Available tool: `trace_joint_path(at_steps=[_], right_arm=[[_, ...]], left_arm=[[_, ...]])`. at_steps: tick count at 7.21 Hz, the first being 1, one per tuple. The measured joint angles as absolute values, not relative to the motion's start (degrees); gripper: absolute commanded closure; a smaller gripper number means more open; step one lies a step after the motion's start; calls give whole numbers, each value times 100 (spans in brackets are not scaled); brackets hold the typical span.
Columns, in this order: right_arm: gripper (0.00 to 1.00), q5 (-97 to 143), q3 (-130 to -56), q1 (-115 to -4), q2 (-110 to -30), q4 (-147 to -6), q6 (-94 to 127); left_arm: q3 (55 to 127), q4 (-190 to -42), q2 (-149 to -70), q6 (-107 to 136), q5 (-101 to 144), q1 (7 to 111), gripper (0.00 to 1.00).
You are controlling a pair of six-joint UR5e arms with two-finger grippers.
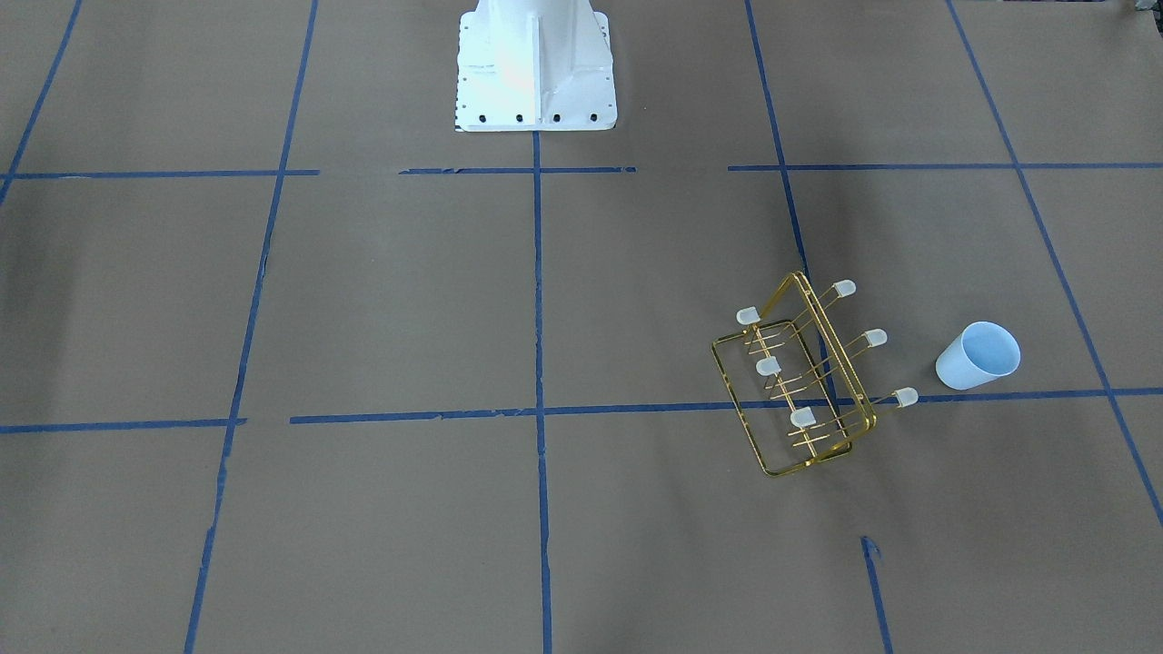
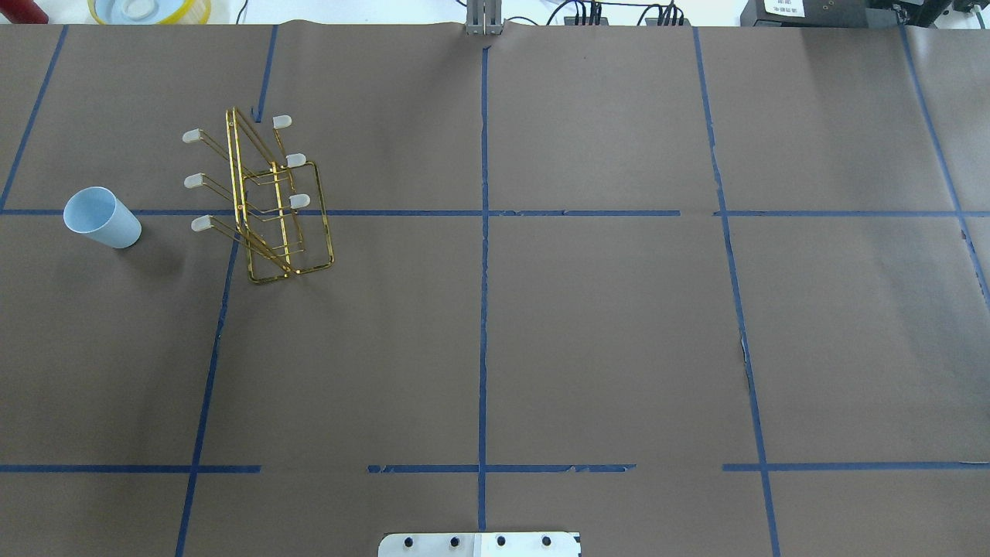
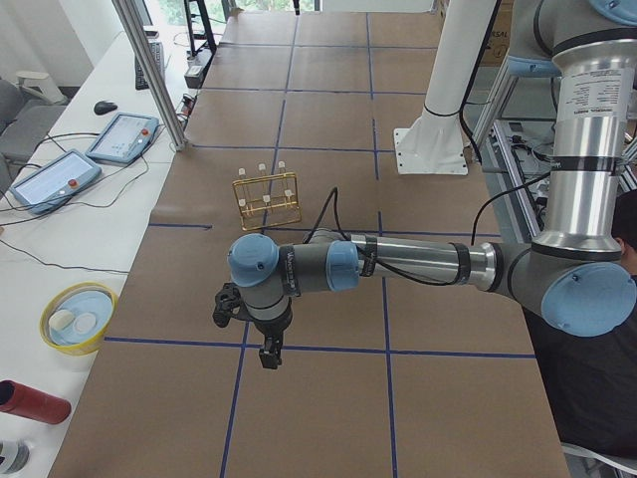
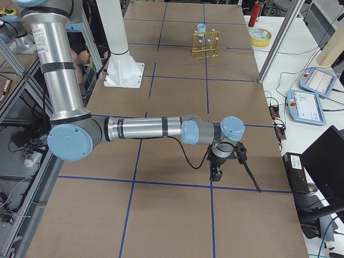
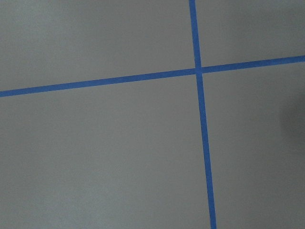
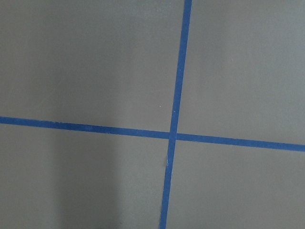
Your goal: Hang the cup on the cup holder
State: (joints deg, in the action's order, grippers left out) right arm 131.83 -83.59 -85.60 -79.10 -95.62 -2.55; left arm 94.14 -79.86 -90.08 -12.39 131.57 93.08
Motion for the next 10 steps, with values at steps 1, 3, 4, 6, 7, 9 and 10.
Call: trace_joint_path(at_steps=[1, 3, 4, 6, 7, 9, 10], right_arm=[[0, 13184, -8358, -8560, -7910, -9562, -255], [0, 13184, -8359, -8560, -7910, -9563, -251], [0, 13184, -8358, -8561, -7910, -9562, -253], [0, 13183, -8358, -8560, -7910, -9562, -255], [0, 13184, -8358, -8560, -7910, -9563, -255], [0, 13184, -8358, -8560, -7910, -9563, -255], [0, 13184, -8358, -8560, -7910, -9562, -255]], left_arm=[[9405, -7999, -9001, -1241, 13159, 9308, 0], [9352, -8036, -8987, -1239, 13292, 9305, 0], [9324, -8050, -8991, -1223, 13344, 9298, 0], [9377, -8066, -9039, -1186, 13392, 9292, 0], [9368, -8067, -9058, -1181, 13443, 9291, 0], [9349, -8101, -9136, -1176, 13526, 9290, 0], [9287, -8199, -9275, -1167, 13530, 9284, 0]])
